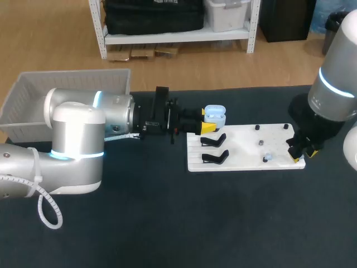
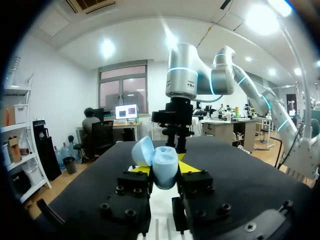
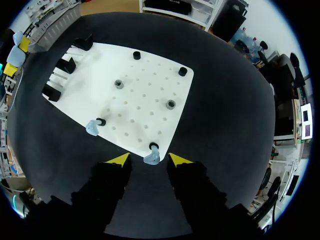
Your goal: Pick up each earbud case from the left stands, insert the matching earbuds, close the lid, and place the case in the box.
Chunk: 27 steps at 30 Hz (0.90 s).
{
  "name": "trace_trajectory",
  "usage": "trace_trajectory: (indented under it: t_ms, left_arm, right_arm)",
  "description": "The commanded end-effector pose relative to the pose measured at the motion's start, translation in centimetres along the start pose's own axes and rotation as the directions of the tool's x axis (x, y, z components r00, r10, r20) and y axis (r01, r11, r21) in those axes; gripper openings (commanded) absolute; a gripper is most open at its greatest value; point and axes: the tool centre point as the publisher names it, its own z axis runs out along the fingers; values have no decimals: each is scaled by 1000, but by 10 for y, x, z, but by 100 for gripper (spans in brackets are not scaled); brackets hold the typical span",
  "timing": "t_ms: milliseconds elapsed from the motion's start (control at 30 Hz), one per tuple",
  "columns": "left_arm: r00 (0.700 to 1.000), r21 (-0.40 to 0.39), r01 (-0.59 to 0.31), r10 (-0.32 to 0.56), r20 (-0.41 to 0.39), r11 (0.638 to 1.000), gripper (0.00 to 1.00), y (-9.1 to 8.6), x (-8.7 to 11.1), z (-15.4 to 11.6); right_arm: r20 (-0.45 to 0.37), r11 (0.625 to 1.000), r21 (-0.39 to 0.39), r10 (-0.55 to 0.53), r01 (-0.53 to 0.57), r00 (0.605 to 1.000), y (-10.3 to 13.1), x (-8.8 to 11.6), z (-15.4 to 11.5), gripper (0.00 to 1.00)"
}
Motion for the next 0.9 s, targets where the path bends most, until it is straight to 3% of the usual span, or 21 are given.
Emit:
trace_trajectory:
  t_ms: [33,767,900]
  left_arm:
    - [1000,-1,-3,3,5,1000,0,0,1,0]
    - [1000,-1,-3,3,5,1000,0,0,1,0]
    - [1000,-1,-3,3,5,1000,0,0,1,0]
  right_arm:
    - [4,1000,12,3,-3,1000,-1,1,4,43]
    - [12,999,48,-2,2,1000,-5,1,8,29]
    - [13,999,50,-2,1,1000,-4,1,7,18]
